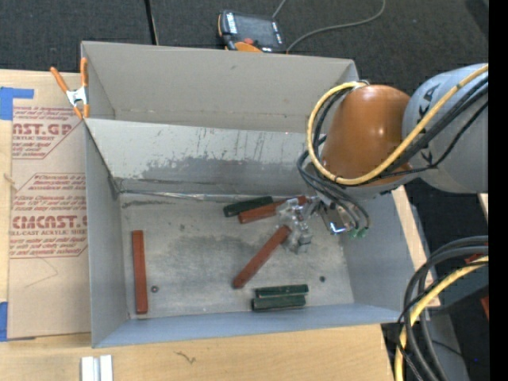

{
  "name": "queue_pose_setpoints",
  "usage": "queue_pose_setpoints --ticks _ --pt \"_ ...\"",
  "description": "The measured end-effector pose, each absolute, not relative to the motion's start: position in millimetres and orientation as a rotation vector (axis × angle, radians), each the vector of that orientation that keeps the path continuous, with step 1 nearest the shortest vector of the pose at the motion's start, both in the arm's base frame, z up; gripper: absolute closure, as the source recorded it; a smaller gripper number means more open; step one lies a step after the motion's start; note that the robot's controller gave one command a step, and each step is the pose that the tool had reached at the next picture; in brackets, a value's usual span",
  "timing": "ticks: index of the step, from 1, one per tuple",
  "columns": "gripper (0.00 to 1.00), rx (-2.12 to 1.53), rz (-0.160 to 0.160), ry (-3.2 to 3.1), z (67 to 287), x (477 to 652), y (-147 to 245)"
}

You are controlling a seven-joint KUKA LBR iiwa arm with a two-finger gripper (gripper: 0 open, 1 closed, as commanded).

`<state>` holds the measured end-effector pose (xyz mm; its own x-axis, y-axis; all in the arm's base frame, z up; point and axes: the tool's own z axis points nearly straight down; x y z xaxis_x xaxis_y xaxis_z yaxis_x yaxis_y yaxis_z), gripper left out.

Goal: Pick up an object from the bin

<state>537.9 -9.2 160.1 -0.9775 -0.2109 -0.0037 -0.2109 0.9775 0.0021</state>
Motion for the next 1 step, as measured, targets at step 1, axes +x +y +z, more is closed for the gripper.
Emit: queue_pose_setpoints --ticks 1 --pt "1.00 -0.290 0.002 3.121 227.6 507.9 12.2"
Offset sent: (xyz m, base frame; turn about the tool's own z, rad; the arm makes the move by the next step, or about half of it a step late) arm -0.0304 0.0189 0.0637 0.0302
